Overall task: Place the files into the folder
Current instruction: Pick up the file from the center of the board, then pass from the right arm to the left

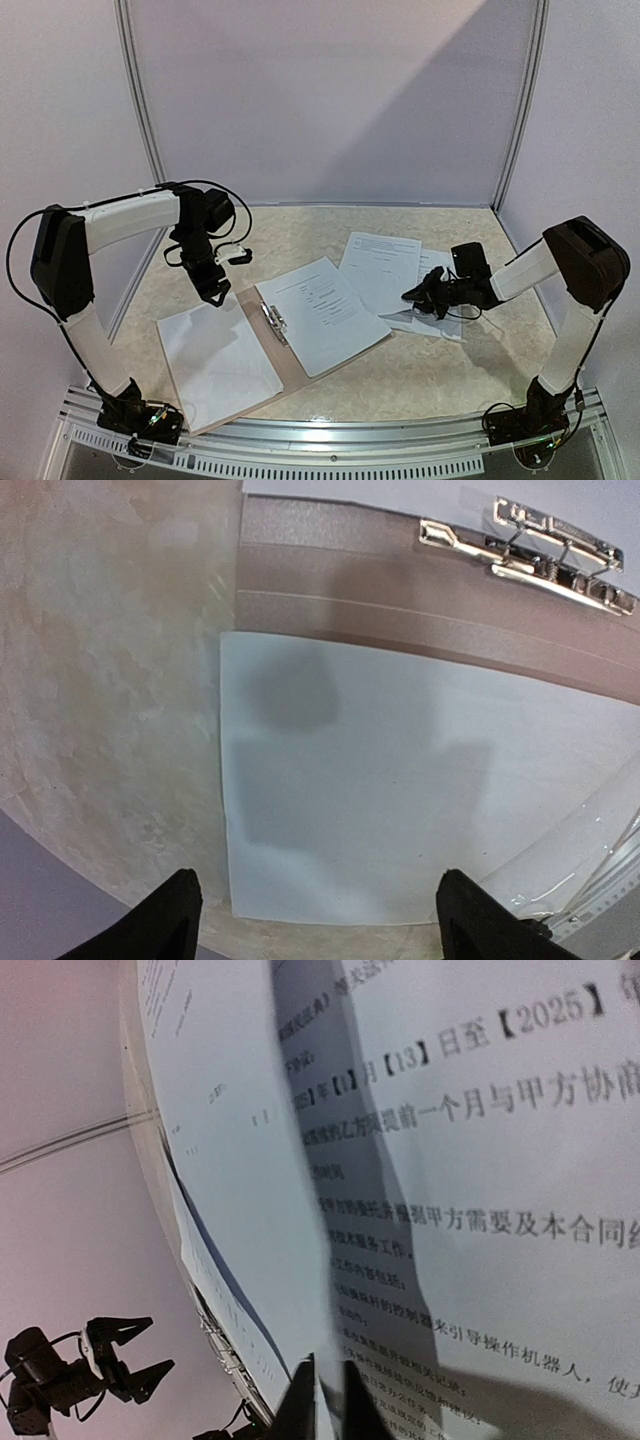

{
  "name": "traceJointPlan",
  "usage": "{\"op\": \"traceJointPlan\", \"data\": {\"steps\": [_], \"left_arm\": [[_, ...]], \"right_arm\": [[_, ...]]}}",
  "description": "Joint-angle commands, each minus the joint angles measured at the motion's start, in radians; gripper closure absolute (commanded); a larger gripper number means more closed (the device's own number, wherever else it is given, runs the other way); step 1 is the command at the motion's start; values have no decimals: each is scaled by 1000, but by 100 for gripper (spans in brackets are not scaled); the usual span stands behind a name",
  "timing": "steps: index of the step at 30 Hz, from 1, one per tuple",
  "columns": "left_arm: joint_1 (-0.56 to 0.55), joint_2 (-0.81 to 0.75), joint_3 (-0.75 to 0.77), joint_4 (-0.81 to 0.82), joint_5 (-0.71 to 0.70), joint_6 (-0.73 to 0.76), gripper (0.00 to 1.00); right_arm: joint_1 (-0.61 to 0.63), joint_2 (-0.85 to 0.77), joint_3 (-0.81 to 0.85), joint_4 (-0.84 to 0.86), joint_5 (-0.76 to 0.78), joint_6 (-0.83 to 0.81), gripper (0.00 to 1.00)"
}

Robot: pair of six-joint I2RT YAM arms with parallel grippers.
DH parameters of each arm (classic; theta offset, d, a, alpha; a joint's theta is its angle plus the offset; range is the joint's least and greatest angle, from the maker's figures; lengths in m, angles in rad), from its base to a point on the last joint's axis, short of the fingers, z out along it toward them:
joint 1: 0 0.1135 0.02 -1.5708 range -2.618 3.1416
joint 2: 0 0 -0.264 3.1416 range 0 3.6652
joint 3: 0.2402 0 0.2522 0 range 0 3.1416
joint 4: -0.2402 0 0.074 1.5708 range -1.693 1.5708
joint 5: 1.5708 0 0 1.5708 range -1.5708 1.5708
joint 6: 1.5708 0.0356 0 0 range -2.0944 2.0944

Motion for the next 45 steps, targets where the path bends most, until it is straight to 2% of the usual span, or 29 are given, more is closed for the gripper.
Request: {"op": "traceJointPlan", "data": {"steps": [1,4,8,12,15,17,19,22,24,28,32,36,45], "left_arm": [[-12,-12,-7,-1,7,12,17],[-12,-20,4,-9,20,15,17],[-11,-29,39,-29,35,25,17],[-10,-43,86,-57,59,34,16],[-4,-55,146,-96,137,36,14],[7,-63,203,-127,209,35,12],[16,-75,267,-155,292,39,10],[34,-97,368,-187,402,54,7],[45,-126,400,-174,453,75,5],[50,-211,353,-64,491,136,1],[48,-224,336,-40,555,172,0],[33,-219,342,-12,586,181,0],[4,-154,411,22,510,195,0]], "right_arm": [[-1,10,49,-24,56,-11,100],[-1,-39,157,-252,116,-116,100],[11,-116,461,-806,358,-467,100],[46,-105,806,-1233,545,-770,100],[133,-51,1026,-1464,730,-975,100],[230,-8,1161,-1588,852,-1117,100],[347,27,1274,-1676,908,-1267,100],[517,31,1350,-1714,843,-1479,100],[580,-3,1356,-1699,778,-1581,100],[683,-62,1344,-1650,740,-1692,100],[711,-104,1330,-1598,648,-1711,100],[720,-135,1311,-1583,621,-1717,100],[729,-157,1275,-1564,630,-1731,100]]}}
